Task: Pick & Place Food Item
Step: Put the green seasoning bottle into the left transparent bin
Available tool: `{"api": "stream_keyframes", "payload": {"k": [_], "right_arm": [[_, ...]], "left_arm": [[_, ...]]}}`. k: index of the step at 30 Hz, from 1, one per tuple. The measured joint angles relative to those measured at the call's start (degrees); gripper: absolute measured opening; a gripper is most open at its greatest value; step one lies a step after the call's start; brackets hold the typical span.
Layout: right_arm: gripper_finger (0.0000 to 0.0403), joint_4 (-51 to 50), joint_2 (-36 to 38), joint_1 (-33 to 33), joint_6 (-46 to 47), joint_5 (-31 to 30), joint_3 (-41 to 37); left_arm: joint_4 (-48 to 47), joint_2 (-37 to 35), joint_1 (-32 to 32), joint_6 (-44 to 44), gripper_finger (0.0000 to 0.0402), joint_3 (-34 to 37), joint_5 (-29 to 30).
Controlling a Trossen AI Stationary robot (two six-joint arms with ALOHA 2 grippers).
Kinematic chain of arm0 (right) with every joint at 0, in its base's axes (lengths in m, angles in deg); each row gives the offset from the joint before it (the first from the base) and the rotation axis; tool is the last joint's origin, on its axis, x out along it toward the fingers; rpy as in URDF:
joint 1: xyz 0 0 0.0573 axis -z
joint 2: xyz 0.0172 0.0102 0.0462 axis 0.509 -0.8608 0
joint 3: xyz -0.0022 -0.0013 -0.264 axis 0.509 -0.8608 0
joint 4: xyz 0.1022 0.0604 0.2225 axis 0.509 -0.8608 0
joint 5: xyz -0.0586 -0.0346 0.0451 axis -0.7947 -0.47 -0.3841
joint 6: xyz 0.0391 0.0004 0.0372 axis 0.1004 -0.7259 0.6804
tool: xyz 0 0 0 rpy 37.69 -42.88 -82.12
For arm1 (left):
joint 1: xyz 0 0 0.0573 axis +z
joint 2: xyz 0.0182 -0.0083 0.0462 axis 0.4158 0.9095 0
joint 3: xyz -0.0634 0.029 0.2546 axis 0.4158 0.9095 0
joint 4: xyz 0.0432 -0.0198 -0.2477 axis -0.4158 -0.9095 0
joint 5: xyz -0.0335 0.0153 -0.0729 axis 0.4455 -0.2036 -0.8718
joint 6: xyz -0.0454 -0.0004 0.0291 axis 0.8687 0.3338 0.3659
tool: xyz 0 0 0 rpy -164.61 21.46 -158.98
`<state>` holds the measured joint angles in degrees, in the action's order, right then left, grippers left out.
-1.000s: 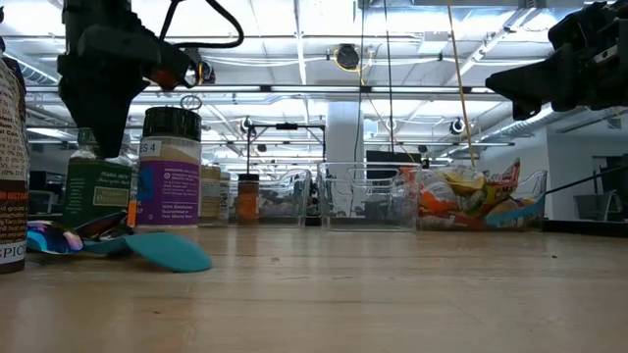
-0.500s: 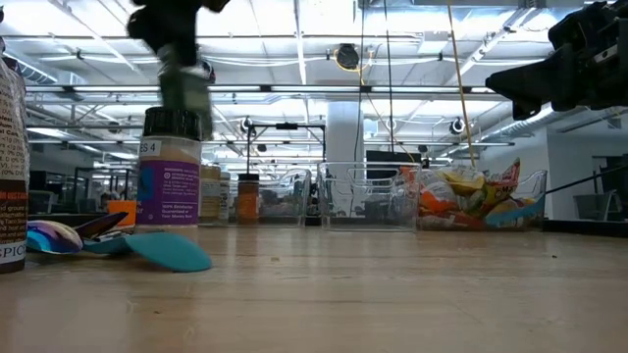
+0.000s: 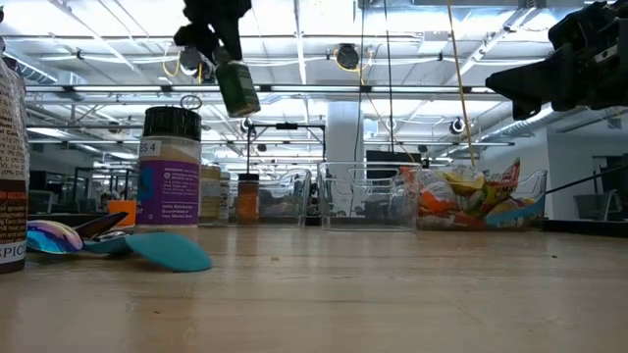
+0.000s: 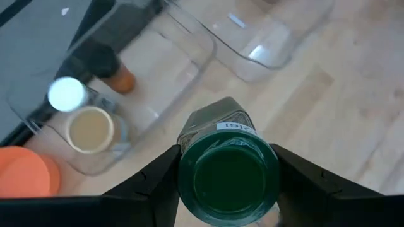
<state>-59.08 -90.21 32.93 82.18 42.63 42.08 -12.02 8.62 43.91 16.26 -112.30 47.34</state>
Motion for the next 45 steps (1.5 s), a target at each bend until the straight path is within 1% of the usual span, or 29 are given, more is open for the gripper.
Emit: {"api": "stream_keyframes", "payload": {"k": [4, 9, 16, 19, 23, 27, 34, 41, 45], "right_arm": [[0.0043, 0.00, 0.01, 0.00, 0.00, 0.01, 0.02], [0.0043, 0.02, 0.01, -0.01, 0.00, 0.01, 0.00], [0.0043, 0.02, 0.01, -0.01, 0.00, 0.00, 0.01], [0.0043, 0.02, 0.01, 0.00, 0.01, 0.00, 0.01], [0.0043, 0.01, 0.01, -0.01, 0.00, 0.01, 0.02], [0.0043, 0.02, 0.01, -0.01, 0.00, 0.00, 0.01], [0.0043, 0.02, 0.01, 0.00, 0.00, 0.00, 0.02], [0.0043, 0.01, 0.01, 0.00, 0.01, 0.02, 0.01], [0.0043, 0.00, 0.01, 0.00, 0.01, 0.00, 0.02]], "left_arm": [[1.64, 1.54, 7.11, -4.15, 0.0209, -0.09, -2.97], [3.18, 5.81, 13.31, -8.13, 0.0209, -0.09, -5.92], [4.50, 14.50, 17.51, -11.72, 0.0209, -0.07, -5.64], [6.61, 17.91, 18.81, -13.15, 0.0209, -0.04, -5.66], [8.08, 20.91, 20.77, -13.44, 0.0209, -0.02, -5.71], [8.00, 23.47, 21.76, -13.33, 0.0209, 0.00, -5.51], [7.99, 26.48, 21.06, -12.59, 0.0209, 0.00, -5.64], [8.52, 26.91, 19.71, -11.58, 0.0209, 1.08, -5.19], [8.67, 26.91, 19.04, -10.50, 0.0209, 1.90, -3.00]]}}
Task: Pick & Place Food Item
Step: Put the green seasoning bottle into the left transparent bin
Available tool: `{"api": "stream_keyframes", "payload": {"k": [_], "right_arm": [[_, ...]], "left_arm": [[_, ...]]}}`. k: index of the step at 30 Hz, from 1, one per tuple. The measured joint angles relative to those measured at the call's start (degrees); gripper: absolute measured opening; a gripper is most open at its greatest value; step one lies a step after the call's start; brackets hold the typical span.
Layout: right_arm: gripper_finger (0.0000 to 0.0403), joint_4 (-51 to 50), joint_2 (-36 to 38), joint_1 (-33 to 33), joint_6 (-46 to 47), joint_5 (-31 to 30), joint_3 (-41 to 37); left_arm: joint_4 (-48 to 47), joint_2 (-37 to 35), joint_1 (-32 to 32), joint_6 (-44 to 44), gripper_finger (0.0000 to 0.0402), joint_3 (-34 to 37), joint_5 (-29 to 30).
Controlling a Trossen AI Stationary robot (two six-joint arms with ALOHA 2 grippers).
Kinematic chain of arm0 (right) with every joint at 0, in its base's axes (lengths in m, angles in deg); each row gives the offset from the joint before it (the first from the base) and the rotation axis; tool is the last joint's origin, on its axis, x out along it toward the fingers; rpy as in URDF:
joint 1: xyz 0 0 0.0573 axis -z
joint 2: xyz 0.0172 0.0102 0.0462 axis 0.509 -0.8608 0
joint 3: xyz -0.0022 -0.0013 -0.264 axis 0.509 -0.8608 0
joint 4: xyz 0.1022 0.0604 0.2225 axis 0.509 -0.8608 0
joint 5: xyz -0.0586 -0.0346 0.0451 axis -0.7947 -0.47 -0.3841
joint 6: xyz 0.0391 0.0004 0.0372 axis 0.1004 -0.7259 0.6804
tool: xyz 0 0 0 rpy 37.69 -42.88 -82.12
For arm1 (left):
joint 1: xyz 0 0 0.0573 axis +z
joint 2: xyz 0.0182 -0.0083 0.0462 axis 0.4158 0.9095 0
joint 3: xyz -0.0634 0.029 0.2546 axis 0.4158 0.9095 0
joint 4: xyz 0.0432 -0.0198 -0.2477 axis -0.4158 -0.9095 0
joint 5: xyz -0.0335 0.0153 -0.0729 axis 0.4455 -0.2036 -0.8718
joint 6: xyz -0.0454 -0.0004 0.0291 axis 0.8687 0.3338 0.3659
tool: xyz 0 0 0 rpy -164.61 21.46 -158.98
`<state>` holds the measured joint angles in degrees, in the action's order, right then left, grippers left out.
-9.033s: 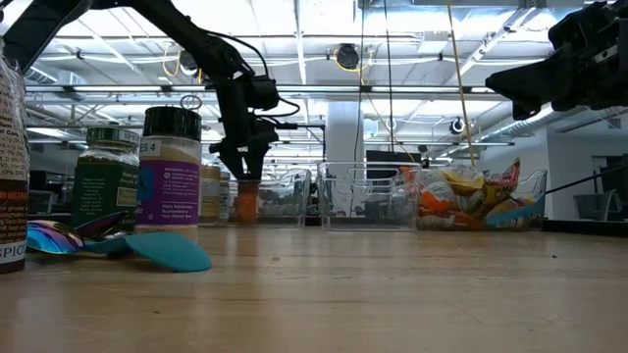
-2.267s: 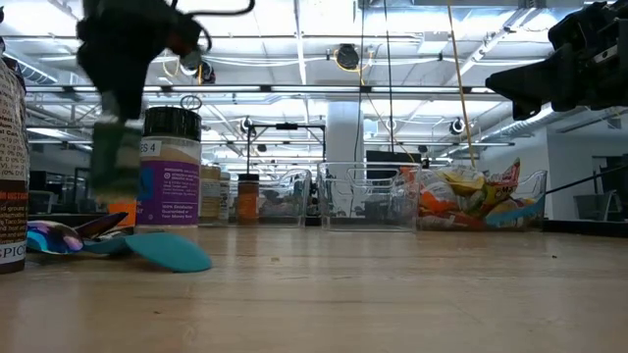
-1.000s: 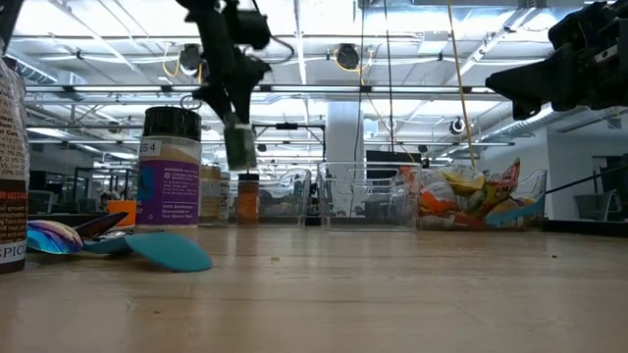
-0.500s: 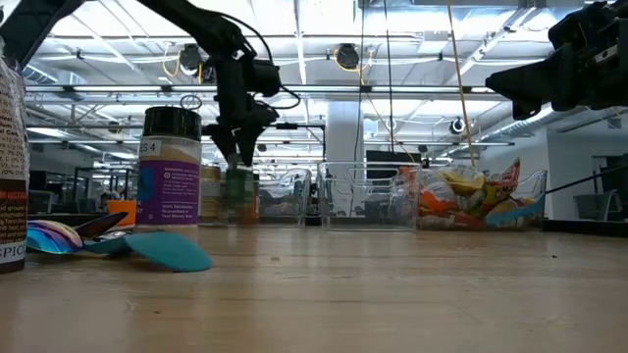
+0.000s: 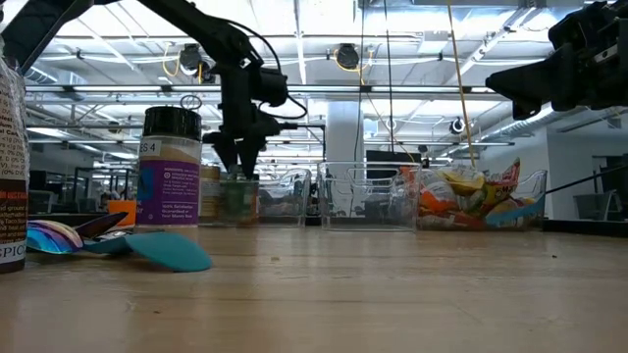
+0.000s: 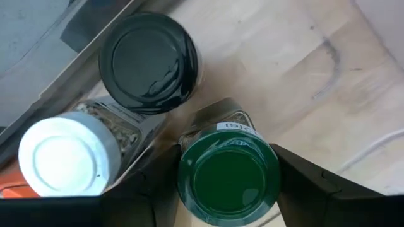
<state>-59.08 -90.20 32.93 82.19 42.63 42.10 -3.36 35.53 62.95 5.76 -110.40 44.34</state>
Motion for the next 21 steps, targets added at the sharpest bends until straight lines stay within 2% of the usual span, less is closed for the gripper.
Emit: {"api": "stream_keyframes", "payload": {"k": [13, 21], "right_arm": [[0.0043, 0.00, 0.00, -0.02, -0.01, 0.01, -0.01], [0.0043, 0.00, 0.00, -0.01, -0.01, 0.01, 0.00]], "left_arm": [[3.20, -0.31, -0.62, 0.64, 0.0212, 3.59, 0.52], [2.77, -0.13, -1.44, -0.32, 0.0279, 4.03, 0.99]]}}
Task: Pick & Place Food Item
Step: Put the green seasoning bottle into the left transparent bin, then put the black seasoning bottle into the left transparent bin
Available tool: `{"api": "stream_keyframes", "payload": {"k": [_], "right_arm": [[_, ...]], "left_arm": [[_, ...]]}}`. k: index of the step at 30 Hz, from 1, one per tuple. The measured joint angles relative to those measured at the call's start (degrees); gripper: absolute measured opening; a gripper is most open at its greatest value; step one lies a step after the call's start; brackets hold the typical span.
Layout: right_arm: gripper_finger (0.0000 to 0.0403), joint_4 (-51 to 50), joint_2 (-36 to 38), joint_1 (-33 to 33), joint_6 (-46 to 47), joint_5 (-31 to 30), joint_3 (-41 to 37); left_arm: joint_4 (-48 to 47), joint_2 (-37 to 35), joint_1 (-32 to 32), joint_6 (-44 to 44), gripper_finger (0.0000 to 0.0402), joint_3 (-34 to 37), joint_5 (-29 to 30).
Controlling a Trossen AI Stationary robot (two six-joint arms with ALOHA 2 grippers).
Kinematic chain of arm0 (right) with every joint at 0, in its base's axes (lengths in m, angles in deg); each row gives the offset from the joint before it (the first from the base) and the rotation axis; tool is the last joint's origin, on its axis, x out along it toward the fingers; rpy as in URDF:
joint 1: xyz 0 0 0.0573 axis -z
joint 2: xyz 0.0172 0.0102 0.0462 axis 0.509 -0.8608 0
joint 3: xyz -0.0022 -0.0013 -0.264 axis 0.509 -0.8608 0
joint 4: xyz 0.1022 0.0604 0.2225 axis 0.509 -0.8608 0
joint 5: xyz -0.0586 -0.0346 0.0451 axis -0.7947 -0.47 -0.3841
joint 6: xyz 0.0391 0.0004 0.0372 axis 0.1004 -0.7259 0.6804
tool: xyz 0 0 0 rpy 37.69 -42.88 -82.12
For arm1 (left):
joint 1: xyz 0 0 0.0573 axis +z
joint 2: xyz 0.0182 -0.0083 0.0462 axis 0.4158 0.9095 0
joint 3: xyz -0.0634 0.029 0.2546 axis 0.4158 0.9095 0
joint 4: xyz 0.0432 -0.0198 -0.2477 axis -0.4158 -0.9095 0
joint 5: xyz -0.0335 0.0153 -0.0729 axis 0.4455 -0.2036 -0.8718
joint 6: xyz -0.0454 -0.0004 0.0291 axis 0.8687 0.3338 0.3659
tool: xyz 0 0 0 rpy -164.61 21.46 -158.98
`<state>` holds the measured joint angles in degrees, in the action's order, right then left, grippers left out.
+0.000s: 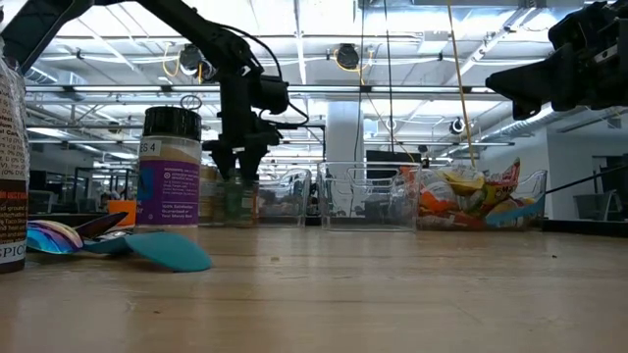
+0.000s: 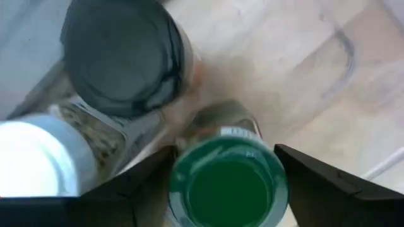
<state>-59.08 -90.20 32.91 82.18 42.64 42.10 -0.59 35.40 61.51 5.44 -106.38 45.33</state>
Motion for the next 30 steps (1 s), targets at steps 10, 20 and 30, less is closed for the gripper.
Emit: {"api": "stream_keyframes", "payload": {"k": [10, 20, 30], "right_arm": [[0.0043, 0.00, 0.00, 0.00, 0.02, 0.00, -0.01], [0.0043, 0.01, 0.00, 0.01, 0.00, 0.01, -0.02], [0.0043, 0.00, 0.00, -0.01, 0.00, -0.01, -0.01]], "left_arm": [[-0.18, -0.81, 0.14, -0.36, 0.0322, -0.02, -0.09], [0.07, -10.58, 0.47, -0.34, 0.0308, -0.07, -0.09], [0.41, -25.90, -6.34, 3.31, 0.0307, -0.17, 1.96]]}}
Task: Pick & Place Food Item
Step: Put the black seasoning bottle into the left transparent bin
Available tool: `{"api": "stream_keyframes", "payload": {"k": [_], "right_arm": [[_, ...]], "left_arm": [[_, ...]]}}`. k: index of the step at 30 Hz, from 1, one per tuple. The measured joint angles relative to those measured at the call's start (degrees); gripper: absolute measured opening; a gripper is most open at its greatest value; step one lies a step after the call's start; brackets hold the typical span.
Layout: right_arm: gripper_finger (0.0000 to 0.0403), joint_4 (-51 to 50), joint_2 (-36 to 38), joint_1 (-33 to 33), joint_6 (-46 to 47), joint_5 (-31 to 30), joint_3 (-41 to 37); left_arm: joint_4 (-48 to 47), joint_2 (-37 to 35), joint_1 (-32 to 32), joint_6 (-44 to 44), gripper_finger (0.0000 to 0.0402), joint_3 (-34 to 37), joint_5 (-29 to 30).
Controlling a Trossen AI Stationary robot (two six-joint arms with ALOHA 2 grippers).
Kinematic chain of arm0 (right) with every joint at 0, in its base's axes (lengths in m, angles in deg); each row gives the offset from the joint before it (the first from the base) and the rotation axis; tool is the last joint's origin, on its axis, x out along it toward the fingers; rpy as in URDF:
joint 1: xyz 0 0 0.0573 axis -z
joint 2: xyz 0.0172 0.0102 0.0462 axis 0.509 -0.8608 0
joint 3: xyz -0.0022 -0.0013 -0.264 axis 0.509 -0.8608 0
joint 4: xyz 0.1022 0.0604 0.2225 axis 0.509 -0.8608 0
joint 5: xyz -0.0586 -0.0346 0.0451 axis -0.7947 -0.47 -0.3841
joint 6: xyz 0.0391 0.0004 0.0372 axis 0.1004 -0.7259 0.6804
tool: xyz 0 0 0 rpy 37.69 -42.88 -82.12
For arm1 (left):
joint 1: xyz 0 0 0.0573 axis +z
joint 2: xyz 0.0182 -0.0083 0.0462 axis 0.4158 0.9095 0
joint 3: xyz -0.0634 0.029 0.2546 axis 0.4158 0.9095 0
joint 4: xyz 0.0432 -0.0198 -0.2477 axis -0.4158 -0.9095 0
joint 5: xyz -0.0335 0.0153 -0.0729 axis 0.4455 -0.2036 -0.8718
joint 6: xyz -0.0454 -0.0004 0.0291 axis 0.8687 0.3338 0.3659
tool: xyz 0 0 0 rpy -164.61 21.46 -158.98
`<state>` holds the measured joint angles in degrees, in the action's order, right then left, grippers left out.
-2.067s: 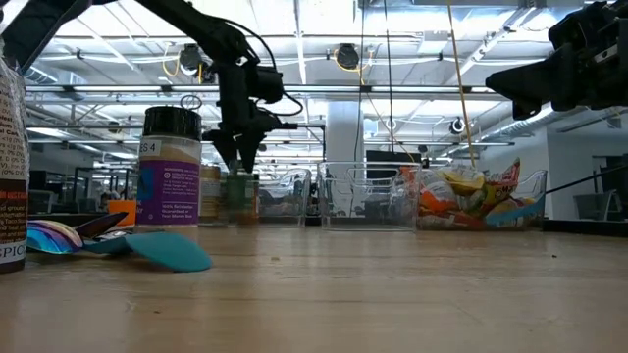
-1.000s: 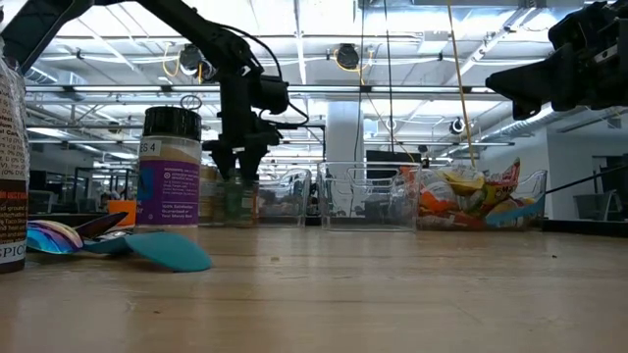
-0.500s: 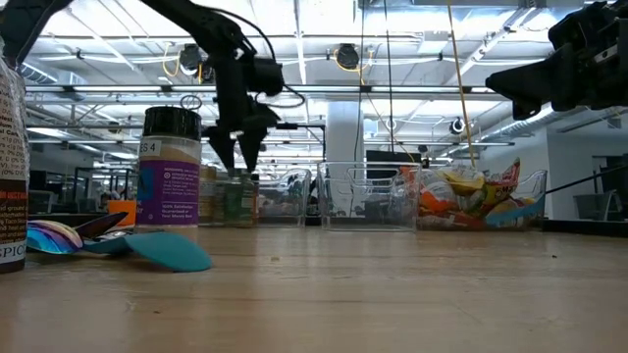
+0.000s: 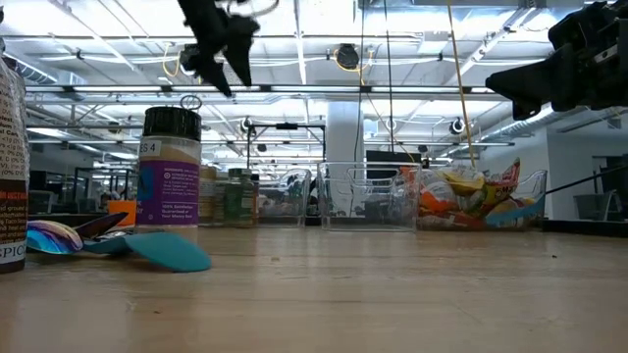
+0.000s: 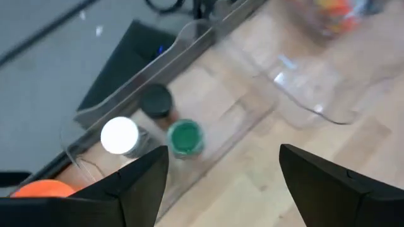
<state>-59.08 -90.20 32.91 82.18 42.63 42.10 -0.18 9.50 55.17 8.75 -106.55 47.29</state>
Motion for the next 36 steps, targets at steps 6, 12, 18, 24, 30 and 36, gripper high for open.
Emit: {"api": "stream_keyframes", "payload": {"k": [6, 12, 18, 24, 30, 36], "right_arm": [[0.0043, 0.00, 0.00, 0.00, 0.01, 0.01, -0.01], [0.0043, 0.00, 0.00, 0.01, 0.02, 0.01, -0.01], [0.0043, 0.00, -0.02, 0.02, 0.02, 0.00, -0.01], [0.0043, 0.00, -0.02, 0.02, 0.00, 0.00, 0.01], [0.0043, 0.00, -0.02, 0.02, 0.02, 0.01, -0.01], [0.0043, 0.00, -0.02, 0.02, 0.00, 0.02, 0.01]], "left_arm": [[0.77, -5.02, -12.96, 1.32, 0.0298, -0.02, 6.83], [1.67, -6.78, -26.72, 2.37, 0.0296, -0.04, 7.96], [1.57, -6.14, -39.34, 2.77, 0.0299, 0.65, 13.07], [7.53, -7.87, -49.01, 4.89, 0.0298, 10.69, 26.11], [17.48, -11.98, -52.56, 11.74, 0.0304, 20.55, 25.84], [22.38, -10.28, -51.75, 13.27, 0.0300, 22.56, 23.08]]}}
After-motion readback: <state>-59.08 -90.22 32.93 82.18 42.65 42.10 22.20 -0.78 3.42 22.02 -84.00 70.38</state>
